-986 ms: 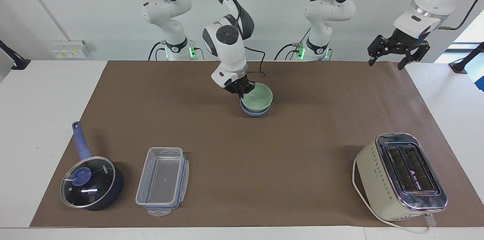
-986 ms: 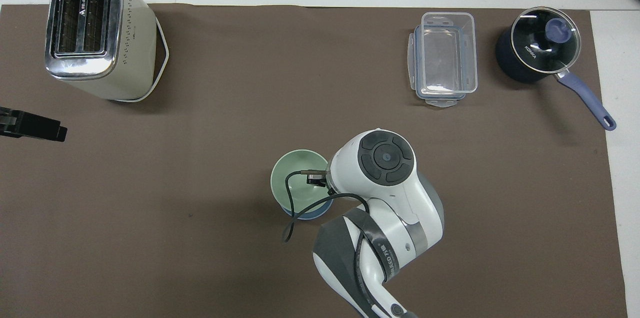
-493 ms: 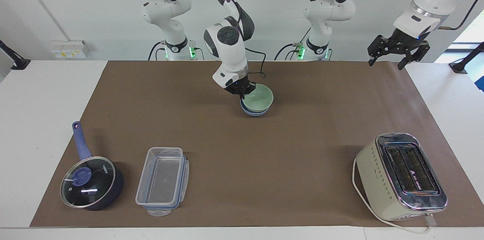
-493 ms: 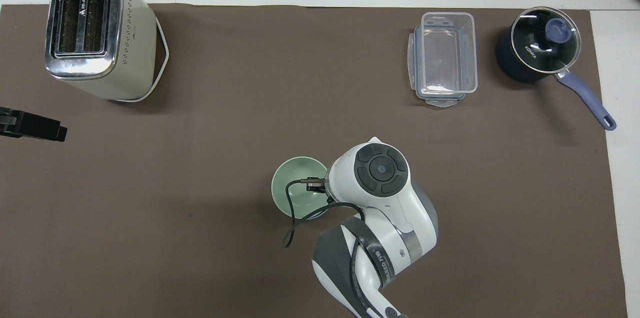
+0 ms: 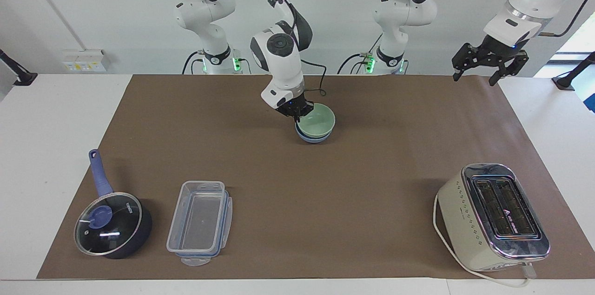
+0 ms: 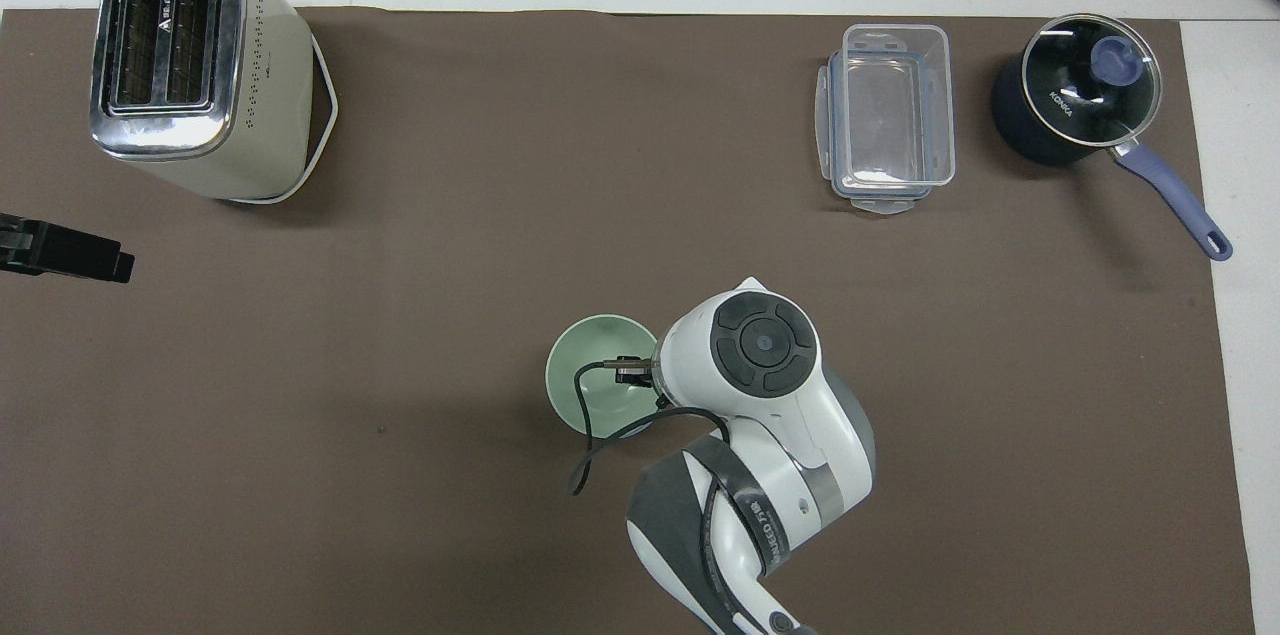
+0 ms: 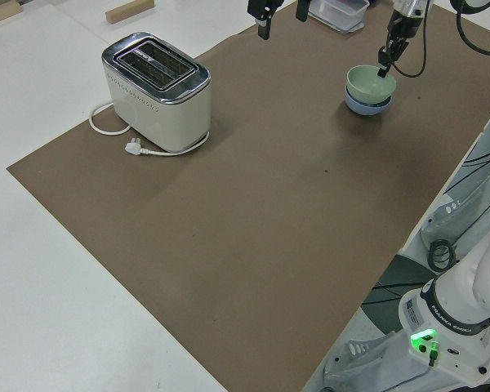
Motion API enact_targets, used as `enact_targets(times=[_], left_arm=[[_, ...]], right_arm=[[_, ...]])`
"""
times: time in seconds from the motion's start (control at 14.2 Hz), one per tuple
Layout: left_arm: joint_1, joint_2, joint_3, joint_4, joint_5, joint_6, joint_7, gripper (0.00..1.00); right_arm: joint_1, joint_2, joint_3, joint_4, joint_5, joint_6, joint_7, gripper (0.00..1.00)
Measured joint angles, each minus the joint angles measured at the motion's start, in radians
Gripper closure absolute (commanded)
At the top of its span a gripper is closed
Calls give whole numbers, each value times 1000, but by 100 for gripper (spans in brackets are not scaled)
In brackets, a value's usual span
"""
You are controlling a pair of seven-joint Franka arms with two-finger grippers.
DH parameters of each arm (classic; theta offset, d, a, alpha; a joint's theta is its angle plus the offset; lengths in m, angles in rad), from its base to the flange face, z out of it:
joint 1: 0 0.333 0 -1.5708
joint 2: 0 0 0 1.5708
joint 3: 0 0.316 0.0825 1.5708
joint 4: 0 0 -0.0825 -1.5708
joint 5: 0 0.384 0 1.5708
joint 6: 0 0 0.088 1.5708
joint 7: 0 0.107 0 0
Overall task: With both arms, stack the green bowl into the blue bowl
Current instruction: 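Lower the green bowl into the blue bowl with the right gripper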
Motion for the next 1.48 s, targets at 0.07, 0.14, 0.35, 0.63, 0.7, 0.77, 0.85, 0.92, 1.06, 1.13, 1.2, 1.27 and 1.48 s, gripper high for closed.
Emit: enact_targets(times=[0.07, 0.14, 0.35, 0.63, 0.7, 0.77, 0.85, 0.92, 1.06, 1.13, 1.2, 1.27, 1.48], left_arm=[[0, 0, 0, 0, 0, 0, 0, 0], [0, 0, 0, 0, 0, 0, 0, 0], [0, 0, 0, 0, 0, 0, 0, 0], [0, 0, 0, 0, 0, 0, 0, 0], [0, 0, 0, 0, 0, 0, 0, 0], [0, 0, 0, 0, 0, 0, 0, 0], [0, 0, 0, 0, 0, 0, 0, 0], [0, 0, 0, 0, 0, 0, 0, 0], [0, 0, 0, 0, 0, 0, 0, 0], [0, 0, 0, 0, 0, 0, 0, 0], [0, 0, 0, 0, 0, 0, 0, 0], [0, 0, 0, 0, 0, 0, 0, 0], [0, 0, 0, 0, 0, 0, 0, 0]], right_arm=[[0, 0, 0, -6, 0, 8, 0, 100], [0, 0, 0, -10, 0, 12, 0, 100], [2, 0, 0, -14, 0, 13, 0, 100], [12, 2, 0, -19, 0, 13, 0, 100], [12, 2, 0, -20, 0, 13, 0, 100], [12, 2, 0, -21, 0, 13, 0, 100], [12, 2, 0, -22, 0, 13, 0, 100], [12, 2, 0, -22, 0, 13, 0, 100], [12, 2, 0, -22, -2, 13, -5, 100], [12, 3, -1, -22, -2, 13, -15, 100], [11, 3, -3, -23, -2, 14, -21, 100], [11, 3, -4, -23, -2, 14, -22, 100], [11, 4, -5, -23, -3, 21, -23, 100]])
